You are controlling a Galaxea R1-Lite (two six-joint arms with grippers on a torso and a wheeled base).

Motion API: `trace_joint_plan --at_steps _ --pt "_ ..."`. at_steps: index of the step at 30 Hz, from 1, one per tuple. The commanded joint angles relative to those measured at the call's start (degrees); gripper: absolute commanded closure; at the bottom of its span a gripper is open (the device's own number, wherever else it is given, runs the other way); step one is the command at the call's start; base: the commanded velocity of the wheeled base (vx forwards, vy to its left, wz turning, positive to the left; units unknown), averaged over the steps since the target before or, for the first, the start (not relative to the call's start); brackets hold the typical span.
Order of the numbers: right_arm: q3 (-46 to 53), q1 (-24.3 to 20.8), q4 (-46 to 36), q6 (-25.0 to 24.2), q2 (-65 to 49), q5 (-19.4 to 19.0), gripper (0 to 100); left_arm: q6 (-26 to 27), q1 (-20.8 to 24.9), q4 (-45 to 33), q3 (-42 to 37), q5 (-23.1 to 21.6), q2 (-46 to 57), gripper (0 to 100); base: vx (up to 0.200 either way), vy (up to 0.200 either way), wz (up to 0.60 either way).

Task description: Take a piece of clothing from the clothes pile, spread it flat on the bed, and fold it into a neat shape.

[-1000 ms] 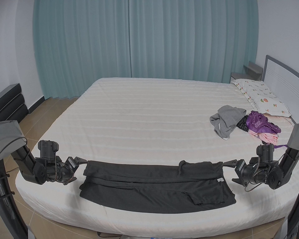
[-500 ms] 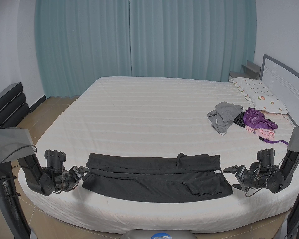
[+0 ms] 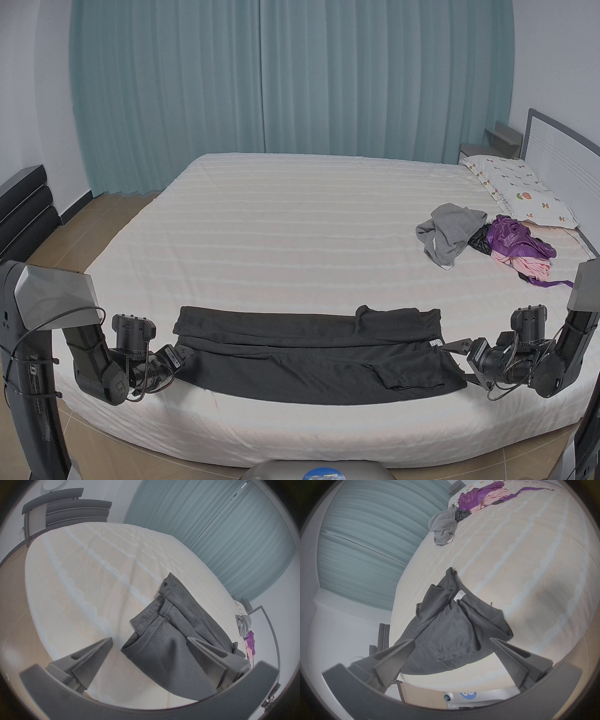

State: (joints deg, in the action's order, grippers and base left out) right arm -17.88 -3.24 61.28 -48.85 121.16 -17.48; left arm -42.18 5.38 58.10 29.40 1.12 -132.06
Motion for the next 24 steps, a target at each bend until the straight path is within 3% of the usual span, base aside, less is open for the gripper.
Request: trace_joint_plan --at_steps 1,9,18,24 --pt "1.01 -1.06 -0.02 0.07 -0.05 0.61 0 0.26 0.42 -0.09 1.53 0.37 -1.88 100 0.000 0.000 0.00" --pt "2.77 -4.67 -0.64 0.68 0.39 8.08 0 0.26 -0.19 0.35 0.48 3.01 -2.32 100 0.000 0.000 0.00" --pt "2.68 -5.28 -2.04 2.53 3.91 12.74 0 -0.01 -0.28 0.43 -1.89 3.01 -1.53 100 0.000 0.000 0.00" --pt "2.41 -5.37 -1.78 3.50 5.58 13.26 0 -0.18 -0.37 0.43 -1.98 3.01 -1.01 100 0.000 0.000 0.00"
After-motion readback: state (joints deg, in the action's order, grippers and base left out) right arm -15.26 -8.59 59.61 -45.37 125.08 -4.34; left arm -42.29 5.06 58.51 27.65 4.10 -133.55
